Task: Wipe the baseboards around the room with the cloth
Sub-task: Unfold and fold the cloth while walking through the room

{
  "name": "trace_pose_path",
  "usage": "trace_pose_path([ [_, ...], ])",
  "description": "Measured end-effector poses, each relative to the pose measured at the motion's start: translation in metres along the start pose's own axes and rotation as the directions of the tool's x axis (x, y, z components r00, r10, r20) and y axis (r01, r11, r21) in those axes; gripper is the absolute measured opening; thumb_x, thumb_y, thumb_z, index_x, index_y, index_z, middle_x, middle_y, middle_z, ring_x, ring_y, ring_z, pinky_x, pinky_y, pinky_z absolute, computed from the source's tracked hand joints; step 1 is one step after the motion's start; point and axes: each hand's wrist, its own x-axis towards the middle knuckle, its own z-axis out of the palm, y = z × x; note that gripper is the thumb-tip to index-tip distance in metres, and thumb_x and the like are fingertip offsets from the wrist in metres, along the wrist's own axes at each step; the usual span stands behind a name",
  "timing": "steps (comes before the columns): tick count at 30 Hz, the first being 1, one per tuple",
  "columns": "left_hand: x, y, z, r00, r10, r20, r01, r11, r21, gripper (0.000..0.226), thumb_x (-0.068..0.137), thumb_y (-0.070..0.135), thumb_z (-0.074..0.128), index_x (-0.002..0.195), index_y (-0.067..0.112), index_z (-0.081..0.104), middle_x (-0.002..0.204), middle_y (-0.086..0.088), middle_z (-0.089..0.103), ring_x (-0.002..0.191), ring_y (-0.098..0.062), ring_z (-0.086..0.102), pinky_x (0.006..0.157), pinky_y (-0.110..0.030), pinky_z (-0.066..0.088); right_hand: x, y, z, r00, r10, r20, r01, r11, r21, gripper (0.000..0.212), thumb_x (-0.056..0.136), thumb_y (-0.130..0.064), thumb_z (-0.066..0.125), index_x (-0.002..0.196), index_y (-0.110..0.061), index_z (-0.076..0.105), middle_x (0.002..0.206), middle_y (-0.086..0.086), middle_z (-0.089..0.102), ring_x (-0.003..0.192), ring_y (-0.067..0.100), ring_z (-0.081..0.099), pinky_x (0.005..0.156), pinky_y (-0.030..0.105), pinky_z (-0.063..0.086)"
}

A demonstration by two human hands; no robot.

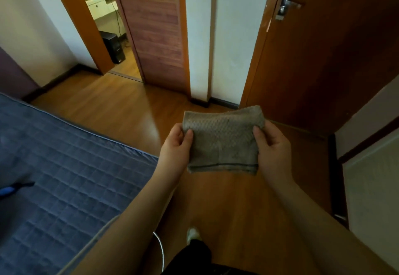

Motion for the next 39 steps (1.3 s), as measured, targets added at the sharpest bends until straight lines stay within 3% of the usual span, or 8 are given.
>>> trace_pose_path([
  [4, 0.069, 0.004, -0.008, 0.994, 0.06, -0.086, -0.051, 0.993, 0.106, 0.009, 0.103, 0.039, 0.043, 0.101, 0.04, 0.051, 0.092, 0.03, 0.059, 0.084, 0.007, 0.059, 0.068, -0.024, 0.045, 0.063, 0.004, 0.049, 0.993, -0.106, -0.05, 0.094, 0.975, -0.199, 0.035, 0.102, -0.037, 0.041, 0.13, -0.021, 0.055, 0.109, -0.019, 0.057, 0.1, -0.019, 0.051, 0.082, 0.005, 0.041],
  [10, 0.165, 0.01, -0.023, 0.984, 0.087, -0.157, -0.06, 0.984, 0.168, 0.008, 0.102, 0.037, 0.046, 0.097, 0.038, 0.052, 0.088, 0.026, 0.061, 0.081, 0.008, 0.058, 0.059, -0.009, 0.044, 0.153, 0.004, 0.091, 0.998, -0.053, 0.016, 0.055, 0.981, -0.185, 0.034, 0.104, -0.032, 0.042, 0.131, -0.019, 0.056, 0.116, -0.01, 0.06, 0.104, 0.002, 0.055, 0.085, 0.015, 0.045],
  [18, 0.283, 0.002, -0.007, 0.982, 0.029, -0.189, -0.005, 0.992, 0.123, 0.011, 0.1, 0.037, 0.05, 0.106, 0.033, 0.058, 0.093, 0.018, 0.065, 0.083, 0.002, 0.063, 0.063, -0.016, 0.048, 0.284, 0.037, 0.119, 0.985, -0.014, 0.172, 0.043, 0.986, -0.163, 0.028, 0.104, -0.028, 0.043, 0.127, -0.021, 0.059, 0.111, -0.015, 0.061, 0.105, -0.004, 0.055, 0.09, 0.026, 0.049],
  [22, 0.349, 0.009, 0.008, 0.98, -0.009, -0.198, 0.023, 0.997, 0.07, 0.013, 0.099, 0.038, 0.052, 0.109, 0.033, 0.059, 0.096, 0.021, 0.066, 0.085, 0.0, 0.065, 0.063, -0.014, 0.051, 0.362, 0.06, 0.134, 0.972, 0.03, 0.233, -0.004, 0.994, -0.111, 0.034, 0.103, -0.033, 0.043, 0.132, -0.019, 0.055, 0.12, -0.006, 0.062, 0.112, 0.01, 0.057, 0.096, 0.043, 0.051],
  [24, 0.381, 0.019, 0.009, 0.981, -0.041, -0.188, 0.046, 0.999, 0.024, 0.013, 0.097, 0.039, 0.055, 0.11, 0.037, 0.058, 0.099, 0.02, 0.068, 0.088, -0.003, 0.069, 0.066, -0.017, 0.054, 0.4, 0.064, 0.147, 0.955, 0.029, 0.294, -0.013, 0.998, -0.056, 0.032, 0.102, -0.037, 0.045, 0.133, -0.032, 0.051, 0.123, -0.014, 0.06, 0.114, 0.006, 0.056, 0.096, 0.037, 0.052],
  [28, 0.423, 0.027, -0.006, 0.961, -0.084, -0.265, 0.067, 0.995, -0.076, 0.015, 0.093, 0.042, 0.061, 0.106, 0.047, 0.059, 0.106, 0.013, 0.071, 0.094, -0.01, 0.071, 0.071, -0.025, 0.059, 0.463, 0.059, 0.179, 0.888, -0.016, 0.459, 0.007, 1.0, 0.022, 0.035, 0.099, -0.043, 0.047, 0.124, -0.068, 0.042, 0.122, -0.044, 0.049, 0.117, -0.015, 0.048, 0.086, 0.008, 0.048],
  [32, 0.451, 0.024, -0.032, 0.908, -0.112, -0.404, 0.06, 0.988, -0.141, 0.022, 0.094, 0.035, 0.062, 0.104, 0.055, 0.06, 0.11, 0.016, 0.069, 0.099, -0.008, 0.07, 0.072, -0.022, 0.058, 0.505, 0.06, 0.233, 0.794, -0.085, 0.602, 0.079, 0.996, 0.036, 0.032, 0.104, -0.037, 0.043, 0.126, -0.059, 0.05, 0.134, -0.036, 0.048, 0.127, -0.012, 0.042, 0.1, 0.017, 0.037],
  [39, 0.507, 0.006, -0.108, 0.812, -0.098, -0.576, -0.002, 0.985, -0.17, 0.035, 0.095, 0.029, 0.061, 0.115, 0.058, 0.055, 0.121, 0.017, 0.066, 0.109, -0.007, 0.066, 0.082, -0.03, 0.059, 0.555, 0.059, 0.355, 0.622, -0.163, 0.766, 0.166, 0.983, 0.074, 0.034, 0.1, -0.04, 0.042, 0.13, -0.056, 0.047, 0.131, -0.051, 0.039, 0.128, -0.02, 0.035, 0.099, -0.001, 0.029],
])
